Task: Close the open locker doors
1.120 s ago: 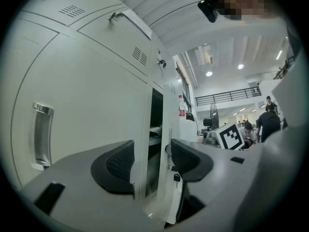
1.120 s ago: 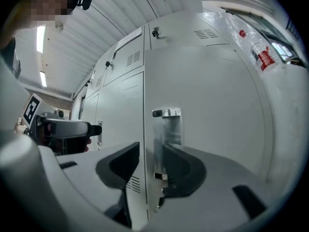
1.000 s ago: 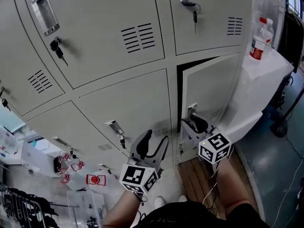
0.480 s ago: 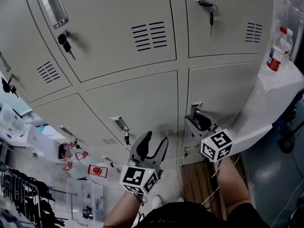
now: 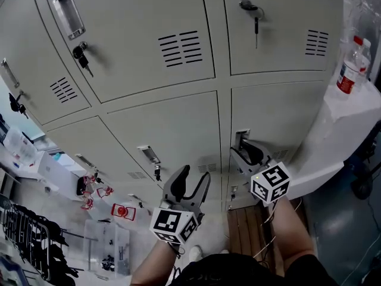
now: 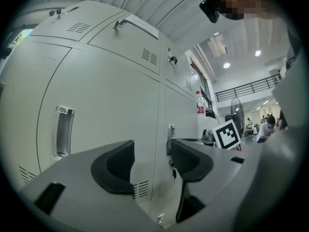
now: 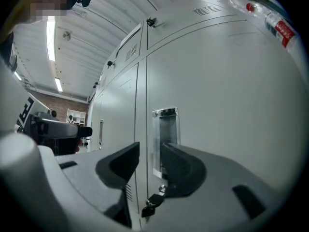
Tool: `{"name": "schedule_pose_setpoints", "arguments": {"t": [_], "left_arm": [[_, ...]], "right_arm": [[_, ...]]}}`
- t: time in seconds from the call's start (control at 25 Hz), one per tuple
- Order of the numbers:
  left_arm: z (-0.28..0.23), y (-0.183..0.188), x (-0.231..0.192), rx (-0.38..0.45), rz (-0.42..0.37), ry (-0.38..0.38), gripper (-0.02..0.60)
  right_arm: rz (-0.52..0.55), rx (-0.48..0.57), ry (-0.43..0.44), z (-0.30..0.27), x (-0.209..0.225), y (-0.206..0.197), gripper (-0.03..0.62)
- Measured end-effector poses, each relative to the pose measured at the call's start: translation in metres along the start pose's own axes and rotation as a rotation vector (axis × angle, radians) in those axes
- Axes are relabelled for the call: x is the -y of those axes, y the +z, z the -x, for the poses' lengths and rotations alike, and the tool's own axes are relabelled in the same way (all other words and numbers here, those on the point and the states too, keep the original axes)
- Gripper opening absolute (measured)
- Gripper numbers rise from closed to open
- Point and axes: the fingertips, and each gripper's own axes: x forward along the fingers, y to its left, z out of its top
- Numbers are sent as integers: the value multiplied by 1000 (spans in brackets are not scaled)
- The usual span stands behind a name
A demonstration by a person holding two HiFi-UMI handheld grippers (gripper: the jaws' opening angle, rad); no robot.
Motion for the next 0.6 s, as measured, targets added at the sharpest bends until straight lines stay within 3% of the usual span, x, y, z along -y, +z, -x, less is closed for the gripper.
{"name": "schedule_pose_setpoints", "arguments": {"t": [0.4, 0.6], "left_arm": [[11, -5, 4, -23, -3, 56, 232], [24, -17, 2, -47, 13, 81, 232]], "right_arm": [[-24, -2, 14, 13, 8, -7, 135], [-50, -5, -20, 26, 15, -18, 135]]}}
